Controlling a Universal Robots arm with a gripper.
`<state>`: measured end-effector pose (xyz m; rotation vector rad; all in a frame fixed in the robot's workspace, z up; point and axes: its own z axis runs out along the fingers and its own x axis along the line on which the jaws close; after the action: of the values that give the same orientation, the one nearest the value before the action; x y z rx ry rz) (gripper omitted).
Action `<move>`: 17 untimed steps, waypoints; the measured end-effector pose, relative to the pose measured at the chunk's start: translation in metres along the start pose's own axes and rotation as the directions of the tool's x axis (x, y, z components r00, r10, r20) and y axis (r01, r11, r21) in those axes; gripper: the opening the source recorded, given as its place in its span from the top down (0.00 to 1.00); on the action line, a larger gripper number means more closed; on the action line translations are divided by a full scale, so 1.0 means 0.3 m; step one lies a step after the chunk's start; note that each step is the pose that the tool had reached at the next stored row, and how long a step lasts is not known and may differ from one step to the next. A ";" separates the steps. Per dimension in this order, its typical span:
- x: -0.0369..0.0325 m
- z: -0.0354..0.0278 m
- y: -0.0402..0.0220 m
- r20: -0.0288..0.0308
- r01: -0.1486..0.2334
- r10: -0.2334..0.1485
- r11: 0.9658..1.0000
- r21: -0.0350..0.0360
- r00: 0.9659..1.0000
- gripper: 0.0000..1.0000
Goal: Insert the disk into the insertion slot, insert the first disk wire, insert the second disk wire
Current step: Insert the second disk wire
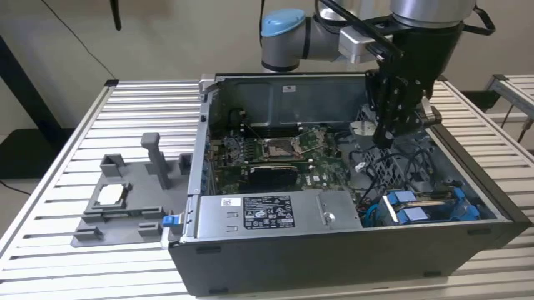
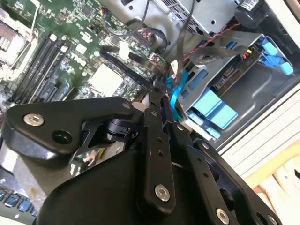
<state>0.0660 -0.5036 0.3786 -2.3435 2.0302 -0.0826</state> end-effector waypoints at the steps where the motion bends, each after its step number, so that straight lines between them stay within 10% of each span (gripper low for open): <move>1: 0.007 0.000 -0.001 0.000 0.000 0.000 1.000 -0.001 1.000 0.84; 17: 0.141 0.003 -0.021 0.002 0.000 0.000 1.000 -0.013 1.000 0.84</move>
<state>0.0783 -0.5445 0.3786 -2.3502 2.0359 -0.0678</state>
